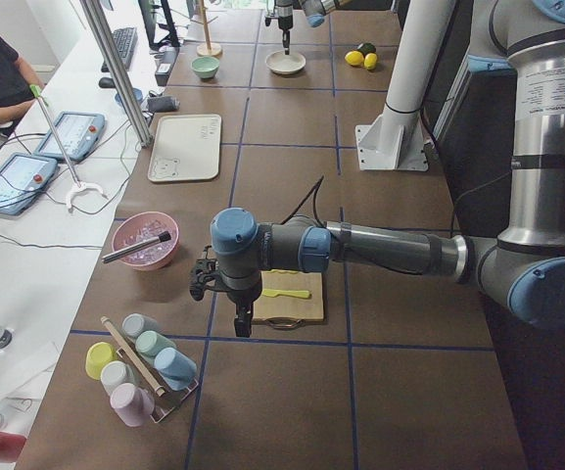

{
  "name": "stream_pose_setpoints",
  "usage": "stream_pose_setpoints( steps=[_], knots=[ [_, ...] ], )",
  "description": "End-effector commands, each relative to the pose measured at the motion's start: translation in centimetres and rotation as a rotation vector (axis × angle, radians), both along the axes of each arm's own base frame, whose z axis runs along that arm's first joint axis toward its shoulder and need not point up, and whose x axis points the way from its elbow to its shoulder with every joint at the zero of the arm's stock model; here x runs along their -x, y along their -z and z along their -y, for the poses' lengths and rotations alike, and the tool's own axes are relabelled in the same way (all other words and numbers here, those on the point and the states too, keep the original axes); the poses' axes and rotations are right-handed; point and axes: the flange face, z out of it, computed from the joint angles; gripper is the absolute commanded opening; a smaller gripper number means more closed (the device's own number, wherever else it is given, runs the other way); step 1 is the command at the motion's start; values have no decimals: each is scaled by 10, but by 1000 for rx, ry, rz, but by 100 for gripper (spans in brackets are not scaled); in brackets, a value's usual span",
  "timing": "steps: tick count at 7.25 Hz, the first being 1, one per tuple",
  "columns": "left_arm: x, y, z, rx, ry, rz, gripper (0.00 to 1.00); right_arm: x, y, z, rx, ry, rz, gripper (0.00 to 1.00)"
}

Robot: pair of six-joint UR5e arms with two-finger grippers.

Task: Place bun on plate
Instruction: 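Reach the right gripper to the white plate's rim and grasp it, then slide the white plate with the right gripper toward the table center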

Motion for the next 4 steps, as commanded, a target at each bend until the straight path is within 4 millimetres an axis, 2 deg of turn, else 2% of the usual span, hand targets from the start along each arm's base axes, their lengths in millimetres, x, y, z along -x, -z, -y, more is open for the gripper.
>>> stream_pose_setpoints(
  steps=[1,2,3,4],
  knots=[
    [0,5,0,-11,0,-1,100,6,59,13,-71,16,84,0],
    [0,6,0,-12,0,-1,100,14,89,24,-64,1,122,0],
    [0,6,0,-12,0,-1,100,33,135,54,-28,-52,172,0],
    [0,6,0,-12,0,-2,100,73,176,67,11,-62,208,0]
  ],
)
